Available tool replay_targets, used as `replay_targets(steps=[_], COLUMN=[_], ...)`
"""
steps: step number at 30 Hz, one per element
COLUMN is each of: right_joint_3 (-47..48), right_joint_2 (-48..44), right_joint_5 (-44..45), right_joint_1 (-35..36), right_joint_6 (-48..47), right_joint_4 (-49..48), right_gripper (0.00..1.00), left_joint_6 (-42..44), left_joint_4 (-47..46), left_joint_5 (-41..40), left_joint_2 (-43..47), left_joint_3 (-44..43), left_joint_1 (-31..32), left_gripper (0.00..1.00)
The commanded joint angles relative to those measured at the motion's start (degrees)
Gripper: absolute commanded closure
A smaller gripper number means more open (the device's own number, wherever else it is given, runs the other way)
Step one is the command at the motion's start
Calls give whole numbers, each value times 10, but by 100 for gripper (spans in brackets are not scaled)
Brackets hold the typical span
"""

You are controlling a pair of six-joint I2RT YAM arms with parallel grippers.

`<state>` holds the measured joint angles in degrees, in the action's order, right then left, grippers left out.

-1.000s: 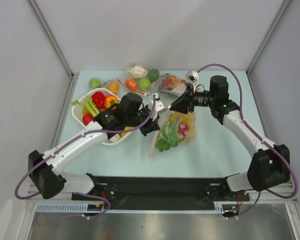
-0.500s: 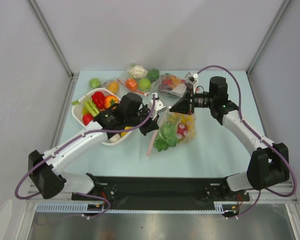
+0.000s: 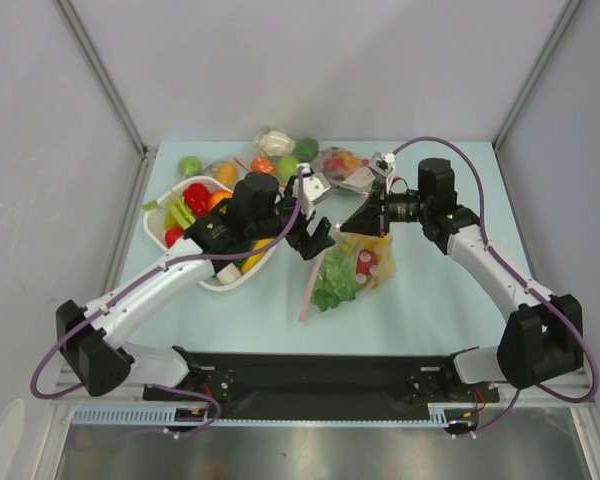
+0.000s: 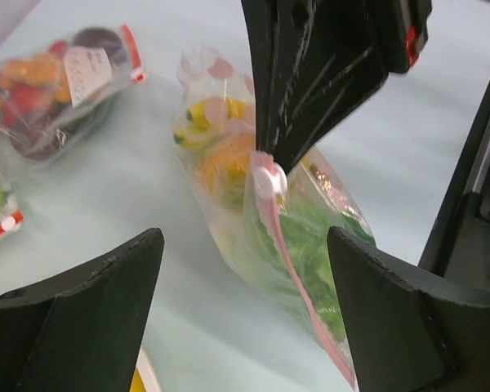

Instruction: Open the zip-top bag and remove the fake food

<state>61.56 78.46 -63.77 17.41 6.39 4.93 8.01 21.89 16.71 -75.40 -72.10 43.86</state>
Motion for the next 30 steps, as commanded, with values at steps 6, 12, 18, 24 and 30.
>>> replay_targets(steps=[6, 12, 18, 24, 30], right_joint_3=[4, 6, 9, 19, 23], right_joint_2=[-25, -24, -20, -15, -18], right_joint_5=[3, 2, -4, -6, 6], right_joint_1=[3, 3, 3, 4, 4], right_joint_6=[-12, -10, -11, -23, -26], right_joint_4=[6, 8, 11, 32, 36], right_gripper=[100, 100, 100, 100, 100], left_joint_6=[-9, -14, -18, -25, -26], left_joint_4=[-76, -79, -84, -102, -100], left_joint_5=[6, 11, 10, 24, 46], left_joint_2=[-35, -49, -56, -58, -61], left_joint_3=[-49, -46, -38, -31, -28], left_joint_1=[-3, -3, -3, -4, -5], left_gripper=[16, 23, 38, 54, 71])
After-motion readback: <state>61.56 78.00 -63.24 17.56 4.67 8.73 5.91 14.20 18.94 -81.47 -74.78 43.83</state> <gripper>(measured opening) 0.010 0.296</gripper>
